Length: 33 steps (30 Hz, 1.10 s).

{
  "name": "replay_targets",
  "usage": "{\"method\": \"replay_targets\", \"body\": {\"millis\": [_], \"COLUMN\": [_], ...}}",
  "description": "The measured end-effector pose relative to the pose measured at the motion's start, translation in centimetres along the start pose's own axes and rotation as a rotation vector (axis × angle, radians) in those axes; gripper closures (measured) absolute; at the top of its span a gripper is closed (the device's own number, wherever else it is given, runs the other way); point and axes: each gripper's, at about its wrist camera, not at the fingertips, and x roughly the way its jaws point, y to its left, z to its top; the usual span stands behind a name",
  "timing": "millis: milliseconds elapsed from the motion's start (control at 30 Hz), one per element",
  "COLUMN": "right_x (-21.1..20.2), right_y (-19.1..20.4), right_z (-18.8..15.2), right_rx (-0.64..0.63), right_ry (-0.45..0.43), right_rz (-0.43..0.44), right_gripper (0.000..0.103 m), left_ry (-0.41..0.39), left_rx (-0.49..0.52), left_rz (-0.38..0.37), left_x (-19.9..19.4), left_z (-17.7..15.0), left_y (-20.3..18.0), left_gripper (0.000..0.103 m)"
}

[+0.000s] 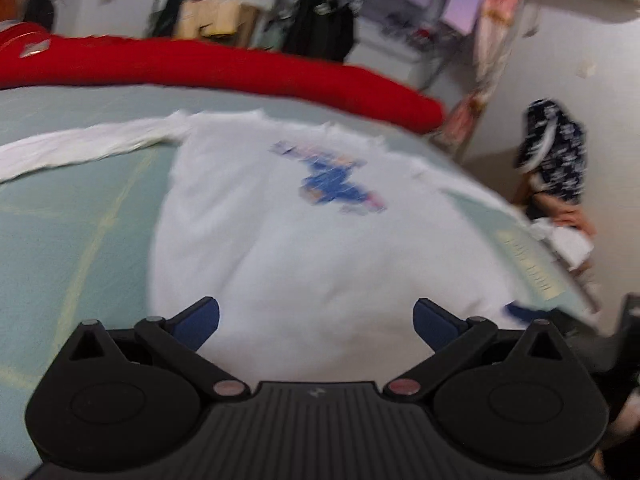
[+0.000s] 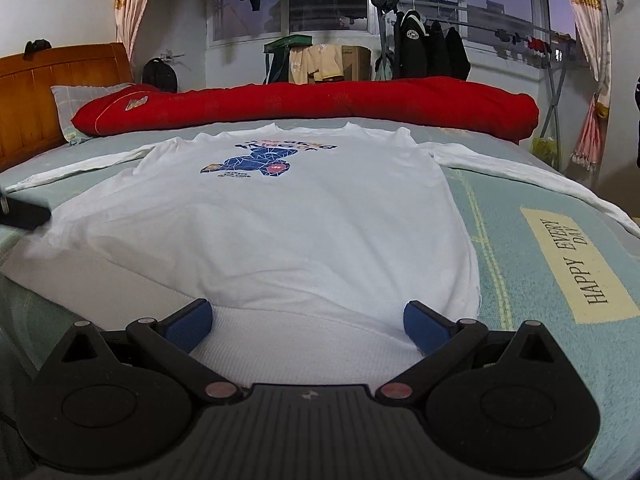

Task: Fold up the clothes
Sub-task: 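Pull both open grippers back from the flat sweatshirt, then move the open left gripper toward the sleeve beside the collar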

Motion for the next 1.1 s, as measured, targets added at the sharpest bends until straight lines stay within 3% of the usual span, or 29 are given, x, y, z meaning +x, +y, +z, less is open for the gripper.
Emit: {"method": "replay_targets", "body": {"millis": [33,167,367,467,600,700,833,933,1100], "right_x": [0.0,0.0,-0.2,-0.6,-0.7,1.1,3.5,3.2,2.0], "right_y": [0.0,0.2,0.5,1.1,3.6,6.3,8.6,8.0,7.0], "right_z": [0.0,0.1,0.6,1.4,3.6,4.9,4.1,2.9,2.0], "right_rx": [0.001,0.000,-0.004,-0.005,-0.048,-0.113,-0.169,-0.086,-0.087], "right_ry": [-0.002,0.001,0.016,0.013,-0.054,-0.051,0.014,0.045,0.049], "right_rz": [-0.003,-0.017,-0.030,-0.038,0.028,0.074,0.057,0.056,0.085], "right_gripper": [0.000,0.000,0.000,0.000,0.000,0.000,0.000,0.000,0.000], "left_ry": [0.012,0.073,0.063,0.044,0.012,0.000,0.004,0.017,-0.025], "left_rx": [0.005,-0.036,0.020,0.013,-0.032,-0.035,-0.039,-0.055,-0.007], "left_rz": [-0.018,0.030,0.097,0.093,0.085,0.097,0.103,0.097,0.039], "left_x": [0.5,2.4,-0.5,-2.3,-2.9,-3.0,-3.4,-3.4,-1.7], "left_z": [0.3,-0.5,-2.1,-2.0,-1.2,-1.0,-1.5,-2.0,0.7], "left_y": [-0.1,0.6,1.5,1.6,1.6,1.5,1.7,2.2,1.7], "left_gripper": [0.001,0.001,0.001,0.001,0.001,0.001,0.001,0.001,0.001]}}
